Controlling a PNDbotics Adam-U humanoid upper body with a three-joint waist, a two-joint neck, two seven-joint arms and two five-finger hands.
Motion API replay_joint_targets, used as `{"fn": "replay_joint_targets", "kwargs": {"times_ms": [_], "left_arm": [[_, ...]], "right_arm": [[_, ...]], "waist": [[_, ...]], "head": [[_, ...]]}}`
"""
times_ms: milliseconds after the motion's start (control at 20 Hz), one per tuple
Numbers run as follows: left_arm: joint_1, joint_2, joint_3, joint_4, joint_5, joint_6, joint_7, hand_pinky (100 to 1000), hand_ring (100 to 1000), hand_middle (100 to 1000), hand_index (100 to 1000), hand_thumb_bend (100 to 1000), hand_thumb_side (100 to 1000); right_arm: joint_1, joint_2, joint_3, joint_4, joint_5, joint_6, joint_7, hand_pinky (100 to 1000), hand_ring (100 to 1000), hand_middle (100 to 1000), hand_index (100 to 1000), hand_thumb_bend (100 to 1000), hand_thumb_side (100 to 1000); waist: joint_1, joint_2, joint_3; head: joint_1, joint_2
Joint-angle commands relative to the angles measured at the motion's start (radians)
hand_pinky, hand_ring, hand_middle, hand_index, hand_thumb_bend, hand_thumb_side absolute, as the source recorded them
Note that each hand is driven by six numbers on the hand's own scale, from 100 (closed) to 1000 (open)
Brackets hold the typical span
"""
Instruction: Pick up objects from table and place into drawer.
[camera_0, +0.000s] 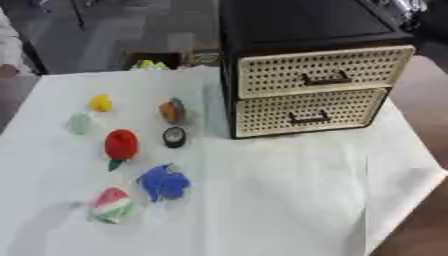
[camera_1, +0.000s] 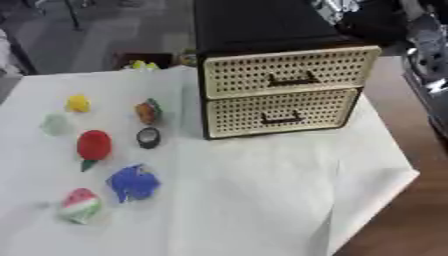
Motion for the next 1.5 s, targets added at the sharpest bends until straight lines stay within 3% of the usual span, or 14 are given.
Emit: {"fn": "replay_joint_targets", "kwargs": {"times_ms": [50,200,600,750,1150,1500], "left_arm": [[-0.005,0.026,0.001,-0.013,0.003,-0.002,-0.002,570,651,640,765,100,835],[-0.005,0.028,0.000,-0.013,0.005,-0.002,-0.003,570,651,640,765,100,835],[-0.007,0.030,-0.001,-0.013,0.007,0.000,-0.004,570,651,640,765,100,834],[-0.008,0.031,-0.001,-0.013,0.007,0.000,-0.004,570,650,640,765,100,834],[-0.007,0.033,-0.002,-0.013,0.006,0.002,-0.004,569,650,640,765,100,834],[-0.007,0.034,-0.001,-0.013,0.003,0.005,-0.002,569,650,640,765,100,834]], "right_arm": [[-0.033,-0.062,0.016,0.028,-0.029,-0.027,0.051,100,100,207,818,624,1000],[-0.057,-0.078,0.040,0.062,-0.046,-0.049,0.108,100,100,103,806,664,1000],[-0.105,-0.087,0.057,0.124,-0.106,-0.046,0.174,100,100,100,717,724,1000],[-0.109,-0.097,0.064,0.130,-0.113,-0.044,0.207,100,100,100,734,765,1000],[-0.131,-0.110,0.066,0.127,-0.158,-0.016,0.378,100,100,100,770,736,1000],[-0.137,-0.123,0.044,0.108,-0.255,-0.008,0.495,100,100,100,802,843,1000]], "waist": [[-0.004,-0.016,0.002],[-0.005,-0.018,0.003],[-0.008,-0.018,0.006],[-0.009,-0.018,0.006],[-0.013,-0.019,0.004],[-0.017,-0.020,0.000]], "head": [[-0.003,0.003],[-0.004,0.001],[0.002,-0.001],[0.004,-0.001],[0.014,-0.001],[0.017,-0.002]]}}
